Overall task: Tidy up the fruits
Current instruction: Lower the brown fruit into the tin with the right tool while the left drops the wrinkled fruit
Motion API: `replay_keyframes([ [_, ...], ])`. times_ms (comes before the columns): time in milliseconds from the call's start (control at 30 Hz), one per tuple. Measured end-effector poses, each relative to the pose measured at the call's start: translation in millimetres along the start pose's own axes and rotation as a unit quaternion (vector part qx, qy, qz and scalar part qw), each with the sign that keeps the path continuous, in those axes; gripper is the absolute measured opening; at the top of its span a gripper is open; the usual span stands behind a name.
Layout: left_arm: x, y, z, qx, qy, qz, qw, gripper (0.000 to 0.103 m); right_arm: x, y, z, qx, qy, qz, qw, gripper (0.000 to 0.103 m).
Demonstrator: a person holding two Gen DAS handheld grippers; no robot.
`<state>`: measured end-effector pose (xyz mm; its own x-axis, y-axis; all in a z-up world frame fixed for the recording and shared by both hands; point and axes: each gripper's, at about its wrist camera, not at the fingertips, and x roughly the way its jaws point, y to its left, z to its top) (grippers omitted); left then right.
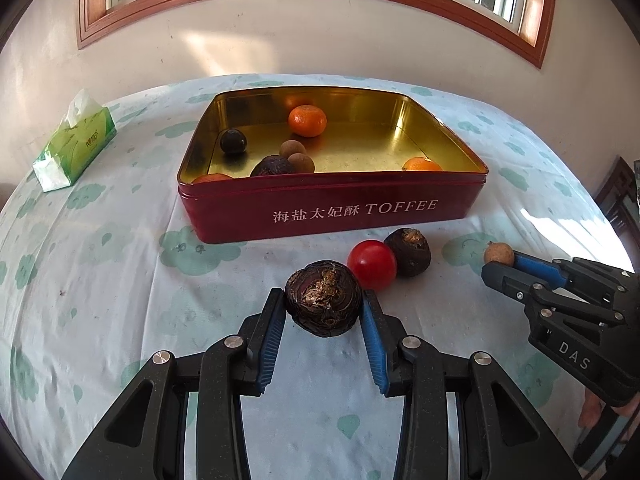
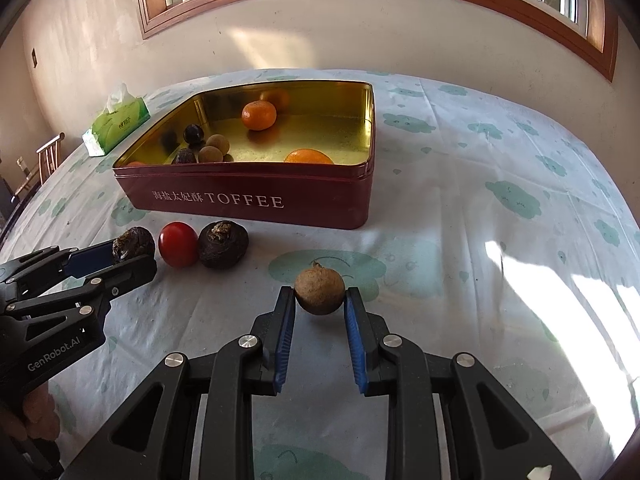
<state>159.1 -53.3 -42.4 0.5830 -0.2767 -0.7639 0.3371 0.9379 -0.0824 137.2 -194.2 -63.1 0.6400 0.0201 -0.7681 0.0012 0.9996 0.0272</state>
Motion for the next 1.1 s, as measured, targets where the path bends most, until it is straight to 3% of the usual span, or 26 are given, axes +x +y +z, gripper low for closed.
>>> replay_keyframes([
  [400,-21.9,9.0,-0.9,-0.008,-0.016,0.006,0.9998,0.039,-18.9,3.1,3.6,-0.002,-0.019,0.003,1.000,0.023],
  [867,-34.1,21.6,53.2,0.001,-0.066,0.033,0.9973,0.039,-29.6,14.0,55.8,-0.029,-0.060,0.012,0.998,0.023],
  [1100,-16.5,25.6,73.2,-0.001,-0.054,0.054,0.9970,0.039,-7.6,12.2,75.8,-0.023,-0.042,0.018,0.999,0.023],
])
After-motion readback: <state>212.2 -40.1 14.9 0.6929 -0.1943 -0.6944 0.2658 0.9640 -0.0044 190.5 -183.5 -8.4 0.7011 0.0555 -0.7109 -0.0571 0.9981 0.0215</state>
